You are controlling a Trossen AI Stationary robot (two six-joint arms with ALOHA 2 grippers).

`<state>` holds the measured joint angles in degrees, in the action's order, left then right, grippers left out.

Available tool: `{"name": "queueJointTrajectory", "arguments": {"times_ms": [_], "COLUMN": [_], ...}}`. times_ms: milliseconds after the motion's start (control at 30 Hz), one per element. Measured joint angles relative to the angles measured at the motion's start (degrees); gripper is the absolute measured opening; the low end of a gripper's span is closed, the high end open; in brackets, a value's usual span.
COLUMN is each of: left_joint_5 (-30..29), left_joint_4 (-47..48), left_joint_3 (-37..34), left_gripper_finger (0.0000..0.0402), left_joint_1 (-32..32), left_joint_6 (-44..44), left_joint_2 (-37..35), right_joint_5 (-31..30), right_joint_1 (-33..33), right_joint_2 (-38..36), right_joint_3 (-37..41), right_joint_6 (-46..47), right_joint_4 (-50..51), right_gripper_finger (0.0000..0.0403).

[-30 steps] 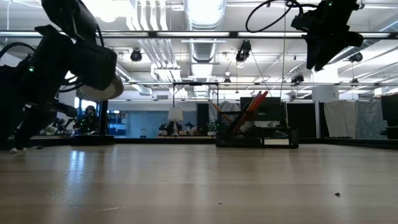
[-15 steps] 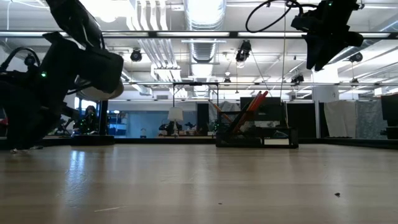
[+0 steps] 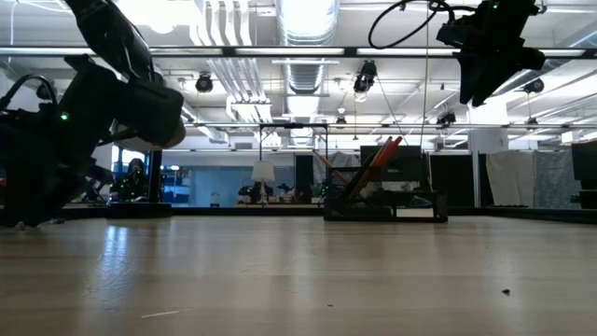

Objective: Pick and place office supplies into organizer
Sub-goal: Put the pink binder clip into the desk organizer

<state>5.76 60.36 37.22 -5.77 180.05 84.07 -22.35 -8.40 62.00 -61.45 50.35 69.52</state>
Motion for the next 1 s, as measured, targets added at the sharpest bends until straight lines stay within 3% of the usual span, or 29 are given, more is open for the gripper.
{"name": "queueJointTrajectory", "arguments": {"times_ms": [733,1000], "left_joint_5": [0.15,-0.33], "left_joint_4": [-1.09,-1.06], "left_joint_3": [-0.73,-0.71], "left_gripper_finger": [0.0127,0.0067], "left_joint_1": [-1.36,-1.36], "left_joint_6": [-0.02,-1.00], "left_joint_2": [-0.02,-0.02], "right_joint_5": [0.00,0.00], "right_joint_1": [0.02,0.00], "right_joint_2": [0.00,0.00], "right_joint_3": [0.00,0.00], "right_joint_6": [0.01,0.01], "right_joint_4": [0.00,-0.01], "right_gripper_finger": [0.0123,0.0123]}}
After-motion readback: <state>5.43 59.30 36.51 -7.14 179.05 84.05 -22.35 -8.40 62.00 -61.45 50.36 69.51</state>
